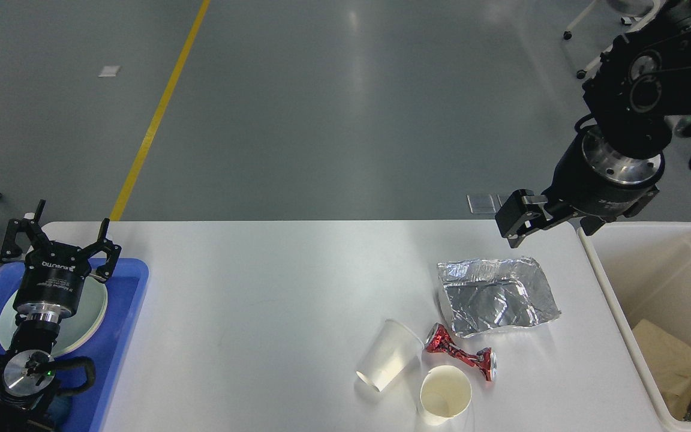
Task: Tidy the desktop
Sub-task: 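Raise the right gripper and move it over the silver foil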
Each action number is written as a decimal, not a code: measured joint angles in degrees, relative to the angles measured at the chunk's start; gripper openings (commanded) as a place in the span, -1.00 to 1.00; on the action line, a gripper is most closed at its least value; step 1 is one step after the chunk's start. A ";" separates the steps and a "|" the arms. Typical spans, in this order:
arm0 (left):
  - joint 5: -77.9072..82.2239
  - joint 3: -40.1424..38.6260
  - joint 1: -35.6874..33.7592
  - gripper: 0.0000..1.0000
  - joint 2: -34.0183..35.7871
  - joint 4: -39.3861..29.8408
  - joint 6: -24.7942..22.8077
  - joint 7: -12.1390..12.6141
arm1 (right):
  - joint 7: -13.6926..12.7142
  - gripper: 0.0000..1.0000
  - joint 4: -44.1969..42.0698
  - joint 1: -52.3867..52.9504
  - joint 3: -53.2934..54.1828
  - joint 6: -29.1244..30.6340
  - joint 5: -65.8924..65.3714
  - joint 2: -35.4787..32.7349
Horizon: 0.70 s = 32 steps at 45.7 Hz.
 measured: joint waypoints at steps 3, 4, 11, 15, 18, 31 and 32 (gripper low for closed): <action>0.00 0.00 0.00 0.94 0.00 0.00 0.00 0.00 | 0.01 1.00 -2.61 -3.37 1.02 -0.74 0.12 1.06; 0.00 0.00 0.00 0.94 0.00 0.00 0.00 0.00 | 0.01 1.00 -3.70 -4.75 1.25 -1.18 0.25 1.46; 0.00 0.00 0.00 0.94 0.00 0.00 0.00 0.00 | 0.01 1.00 -14.58 -15.16 1.00 -4.36 8.98 5.53; 0.00 0.00 0.00 0.94 0.00 0.00 0.00 0.00 | -0.03 1.00 -21.71 -20.18 0.00 -4.66 17.30 7.97; 0.00 0.00 0.00 0.94 0.00 0.00 0.00 0.00 | -0.13 1.00 -26.41 -23.65 -1.13 -4.83 23.85 9.26; 0.00 0.00 0.00 0.94 0.00 0.00 0.00 0.00 | -2.07 0.98 -41.92 -38.48 -2.40 -5.40 45.70 11.36; 0.00 0.00 0.00 0.94 0.00 0.00 0.00 0.00 | -2.32 0.98 -43.34 -40.09 -2.32 -5.49 46.83 11.38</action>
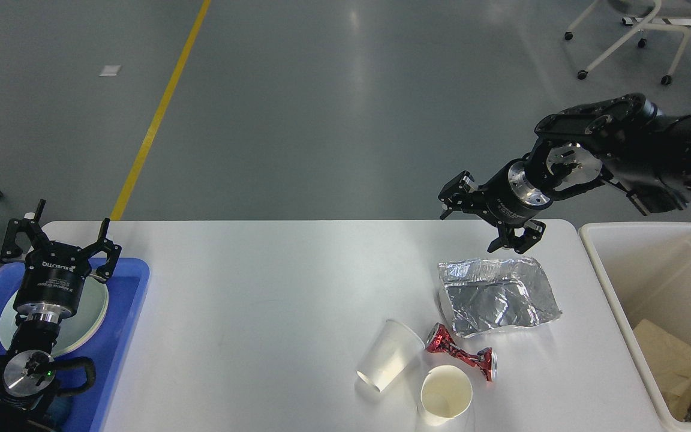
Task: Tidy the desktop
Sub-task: 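Raise the right gripper and move it over the silver foil, then lower the right gripper onto the silver foil and grasp it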
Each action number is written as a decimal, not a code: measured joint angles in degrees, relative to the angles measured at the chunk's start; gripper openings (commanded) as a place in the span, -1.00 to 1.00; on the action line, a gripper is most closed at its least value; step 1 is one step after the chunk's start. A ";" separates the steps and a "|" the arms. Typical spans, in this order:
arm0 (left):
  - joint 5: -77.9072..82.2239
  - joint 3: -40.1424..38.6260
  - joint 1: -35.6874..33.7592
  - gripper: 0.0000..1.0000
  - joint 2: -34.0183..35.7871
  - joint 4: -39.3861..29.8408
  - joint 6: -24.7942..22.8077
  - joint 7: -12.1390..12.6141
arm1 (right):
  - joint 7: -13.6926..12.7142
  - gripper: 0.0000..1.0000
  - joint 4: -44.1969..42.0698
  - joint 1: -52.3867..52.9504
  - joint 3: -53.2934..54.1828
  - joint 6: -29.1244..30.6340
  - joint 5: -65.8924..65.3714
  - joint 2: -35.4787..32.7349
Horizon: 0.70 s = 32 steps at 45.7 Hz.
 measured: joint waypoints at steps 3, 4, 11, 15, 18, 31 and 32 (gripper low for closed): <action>0.00 0.00 0.00 0.94 0.00 0.00 0.00 0.00 | -0.36 0.98 -3.56 -4.18 0.48 -0.41 2.11 0.15; 0.00 0.00 0.00 0.94 0.00 0.00 0.00 0.00 | -0.50 0.98 -5.63 -6.59 0.78 -0.93 3.05 0.27; 0.00 0.00 0.00 0.94 0.00 0.00 0.00 0.00 | -0.41 0.99 -11.43 -14.55 4.30 -7.39 8.49 1.05; 0.00 0.00 0.00 0.94 0.00 0.00 0.00 0.00 | -0.31 1.00 -12.73 -18.32 7.43 -16.18 11.07 1.27; -0.01 0.00 0.00 0.94 0.00 0.00 0.00 0.00 | -0.19 1.00 -13.22 -20.79 9.73 -22.25 11.51 1.51; 0.00 0.00 0.00 0.94 0.00 0.00 0.00 0.00 | 0.09 1.00 -20.65 -27.06 15.00 -27.62 9.59 4.53; 0.00 0.00 0.00 0.94 0.00 0.00 0.00 0.00 | 0.10 1.00 -21.13 -27.30 15.07 -27.74 9.16 4.69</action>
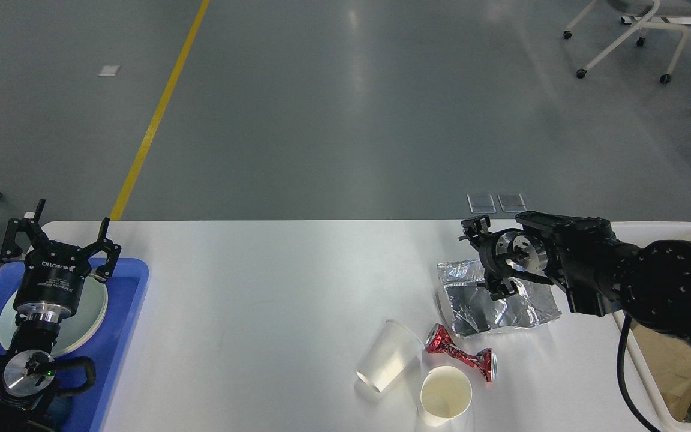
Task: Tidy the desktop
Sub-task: 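Lower the right gripper onto the silver foil and grasp it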
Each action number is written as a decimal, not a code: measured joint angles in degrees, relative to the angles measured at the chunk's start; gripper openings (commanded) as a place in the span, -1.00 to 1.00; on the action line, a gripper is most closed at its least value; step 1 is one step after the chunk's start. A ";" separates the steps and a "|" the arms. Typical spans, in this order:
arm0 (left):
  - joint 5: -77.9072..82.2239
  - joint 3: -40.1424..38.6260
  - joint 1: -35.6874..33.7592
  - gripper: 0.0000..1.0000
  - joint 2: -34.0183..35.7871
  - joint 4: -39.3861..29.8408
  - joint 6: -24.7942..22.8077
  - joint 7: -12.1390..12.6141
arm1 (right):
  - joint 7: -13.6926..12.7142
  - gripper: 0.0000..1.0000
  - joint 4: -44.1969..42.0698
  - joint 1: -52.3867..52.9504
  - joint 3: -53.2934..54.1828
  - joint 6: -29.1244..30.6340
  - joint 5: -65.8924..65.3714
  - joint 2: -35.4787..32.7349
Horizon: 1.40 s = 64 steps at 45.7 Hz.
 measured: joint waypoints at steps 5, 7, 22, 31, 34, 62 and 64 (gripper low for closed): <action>0.00 0.00 0.00 0.94 0.00 0.00 0.00 0.00 | 0.05 1.00 -1.02 -0.51 0.02 -0.34 -1.93 0.43; 0.00 0.00 0.00 0.94 0.00 0.00 0.00 0.00 | 0.07 1.00 -1.14 -0.55 -0.02 -0.46 -2.65 0.60; 0.00 0.00 0.00 0.94 0.00 0.00 0.00 0.00 | 0.19 1.00 -3.16 -2.70 1.40 -2.74 -6.10 2.91; 0.00 0.00 0.00 0.94 0.00 0.00 0.00 0.00 | 0.20 1.00 -3.65 -2.93 1.54 -2.97 -6.12 3.52; 0.00 0.00 0.00 0.94 0.00 0.00 0.00 0.00 | 0.20 1.00 -3.94 -2.94 1.54 -2.97 -6.12 3.56; 0.00 0.00 0.00 0.94 0.00 0.00 0.00 -0.01 | 0.20 0.59 -4.34 -3.69 2.02 -3.11 -6.70 3.54; 0.00 0.00 0.00 0.94 0.00 0.00 0.00 -0.01 | 0.20 0.45 -4.34 -3.74 2.18 -3.30 -6.72 3.56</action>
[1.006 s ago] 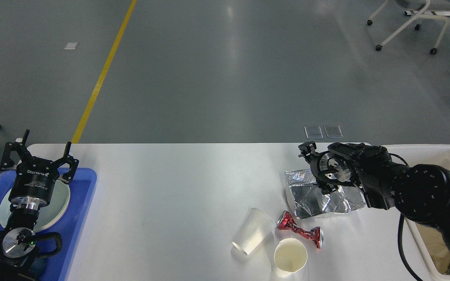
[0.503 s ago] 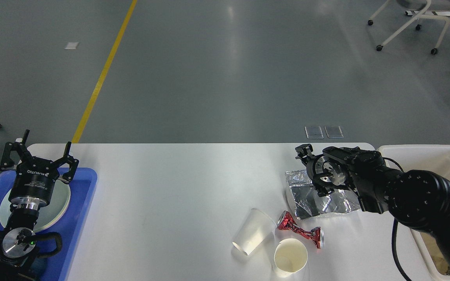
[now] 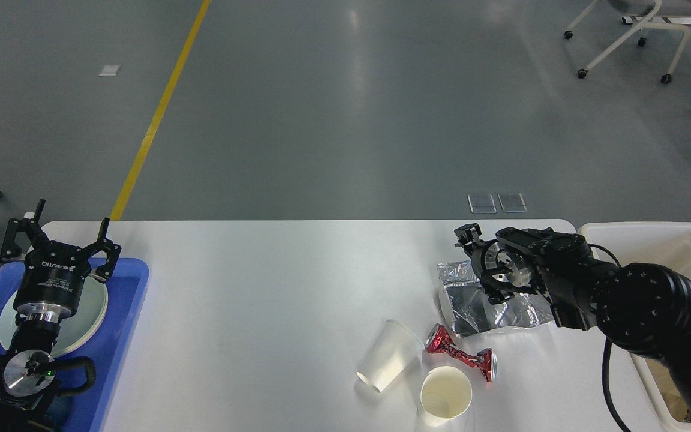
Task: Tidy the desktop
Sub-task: 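Lower the right gripper onto the silver foil and grasp it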
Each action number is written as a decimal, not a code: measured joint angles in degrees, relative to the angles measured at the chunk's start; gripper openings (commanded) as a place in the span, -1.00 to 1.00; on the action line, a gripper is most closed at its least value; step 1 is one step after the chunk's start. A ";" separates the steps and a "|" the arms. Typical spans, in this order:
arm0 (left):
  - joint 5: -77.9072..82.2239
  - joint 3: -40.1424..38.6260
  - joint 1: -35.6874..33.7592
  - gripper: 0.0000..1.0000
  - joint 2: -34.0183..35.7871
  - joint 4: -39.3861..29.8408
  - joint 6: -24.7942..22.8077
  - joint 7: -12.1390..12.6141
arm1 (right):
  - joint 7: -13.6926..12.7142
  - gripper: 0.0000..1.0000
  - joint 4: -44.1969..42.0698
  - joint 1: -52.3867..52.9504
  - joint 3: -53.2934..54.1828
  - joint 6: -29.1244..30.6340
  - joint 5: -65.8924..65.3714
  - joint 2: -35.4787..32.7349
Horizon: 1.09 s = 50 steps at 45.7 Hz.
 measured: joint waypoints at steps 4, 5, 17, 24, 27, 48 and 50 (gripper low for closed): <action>0.00 0.00 0.00 0.94 0.00 0.00 0.00 0.00 | 0.00 0.29 0.00 -0.30 0.14 -0.43 -0.01 0.02; 0.00 0.00 0.00 0.94 0.00 0.00 0.00 0.00 | 0.00 0.24 0.01 -0.36 0.15 -0.50 -0.01 0.02; 0.00 0.00 0.00 0.94 0.00 0.00 0.00 0.00 | 0.00 -0.23 0.09 -0.58 0.18 -0.65 -0.02 0.02; 0.00 0.00 0.00 0.94 0.00 0.00 0.00 0.00 | 0.00 -0.56 0.13 -0.63 0.18 -0.65 -0.02 0.02; 0.00 0.00 0.00 0.94 0.00 0.00 0.00 0.00 | 0.00 -0.66 0.15 -0.67 0.18 -0.65 -0.02 0.02; 0.00 0.00 0.00 0.94 0.00 0.00 0.00 0.00 | -0.09 -1.00 1.13 0.11 0.09 -0.14 -0.08 -0.52; 0.00 0.00 0.00 0.94 0.00 0.00 0.00 0.00 | -0.09 -1.00 1.33 0.19 0.09 -0.01 -0.13 -0.58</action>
